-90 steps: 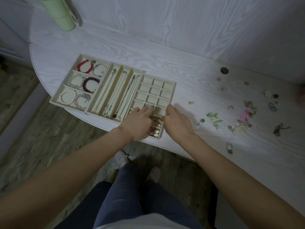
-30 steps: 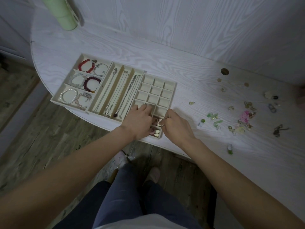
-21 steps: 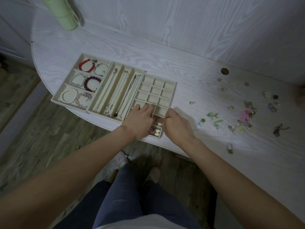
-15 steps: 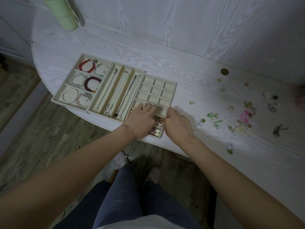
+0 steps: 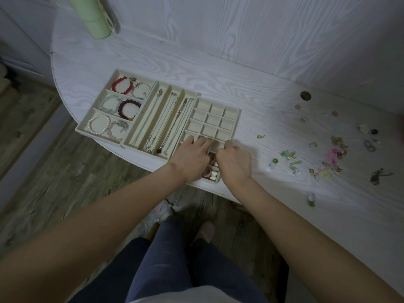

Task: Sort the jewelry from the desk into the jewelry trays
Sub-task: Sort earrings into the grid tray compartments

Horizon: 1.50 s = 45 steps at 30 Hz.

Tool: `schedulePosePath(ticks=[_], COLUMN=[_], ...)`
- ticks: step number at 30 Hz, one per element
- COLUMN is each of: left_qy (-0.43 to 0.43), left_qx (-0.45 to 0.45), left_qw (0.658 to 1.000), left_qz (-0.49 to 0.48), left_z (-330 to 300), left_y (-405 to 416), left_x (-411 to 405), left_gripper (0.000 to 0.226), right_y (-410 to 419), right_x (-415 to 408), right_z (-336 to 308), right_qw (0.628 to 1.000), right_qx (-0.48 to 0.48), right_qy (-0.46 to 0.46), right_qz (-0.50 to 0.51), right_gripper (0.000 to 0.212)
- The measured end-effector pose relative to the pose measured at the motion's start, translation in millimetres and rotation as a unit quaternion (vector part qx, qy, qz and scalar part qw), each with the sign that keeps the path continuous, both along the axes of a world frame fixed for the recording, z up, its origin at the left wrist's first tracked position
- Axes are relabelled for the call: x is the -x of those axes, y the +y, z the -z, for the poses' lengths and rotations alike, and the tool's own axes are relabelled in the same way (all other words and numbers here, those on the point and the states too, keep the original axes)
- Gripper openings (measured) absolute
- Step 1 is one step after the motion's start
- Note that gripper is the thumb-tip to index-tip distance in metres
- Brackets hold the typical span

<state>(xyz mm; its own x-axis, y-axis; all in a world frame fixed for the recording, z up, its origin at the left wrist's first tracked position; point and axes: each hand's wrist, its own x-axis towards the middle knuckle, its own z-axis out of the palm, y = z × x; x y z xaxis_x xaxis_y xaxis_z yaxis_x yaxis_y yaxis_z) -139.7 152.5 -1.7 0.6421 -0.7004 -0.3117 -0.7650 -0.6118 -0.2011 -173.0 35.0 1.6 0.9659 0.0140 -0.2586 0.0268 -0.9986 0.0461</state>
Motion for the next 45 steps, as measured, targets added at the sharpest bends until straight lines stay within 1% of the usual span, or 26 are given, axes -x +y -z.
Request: schedulePosePath(ticks=[6,11,14,18,20,25,31,33,35,38,45], left_qy=[-0.009,-0.001,0.0,-0.009,-0.007,-0.011,0.012,0.016,0.017,0.02,0.041], left_qx=[-0.009,-0.009,-0.013,-0.011,-0.01,-0.014,0.004,0.008,0.009,0.01,0.018], left_qw=[1.0,1.0,1.0,1.0,1.0,1.0,1.0,0.999,0.999,0.999,0.998], left_qz=[0.005,0.002,0.002,0.009,0.009,0.014,-0.024,-0.03,-0.031,-0.033,-0.037], left_z=[-1,-2,-3,-3,-4,-4,0,0,0,-1,-3], left_y=[-2,-1,-2,-4,-4,-4,-1,0,1,1,2], left_x=[0,0,1,0,0,2,3,3,3,2,4], left_gripper=[0.03,0.029,0.027,0.028,0.029,0.028,0.03,0.031,0.03,0.028,0.03], right_y=[2,0,0,1,0,-1,-13,-16,-16,-12,-9], right_x=[-6,-9,-11,-11,-9,-8,-8,-5,-3,-5,-8], right_z=[-1,3,3,1,2,7,12,13,13,16,20], right_qw=[0.999,0.995,0.992,0.993,0.995,0.994,0.988,0.985,0.98,0.978,0.974], right_qx=[-0.012,-0.04,-0.05,-0.045,-0.041,-0.053,-0.103,-0.13,-0.153,-0.157,-0.161], right_qy=[0.009,0.016,0.021,0.017,0.012,0.001,0.007,0.012,0.019,0.026,0.026], right_qz=[0.04,0.093,0.11,0.103,0.091,0.1,0.112,0.115,0.122,0.132,0.156], right_gripper=[0.02,0.011,0.014,0.018,0.016,0.011,0.012,0.01,0.014,0.015,0.007])
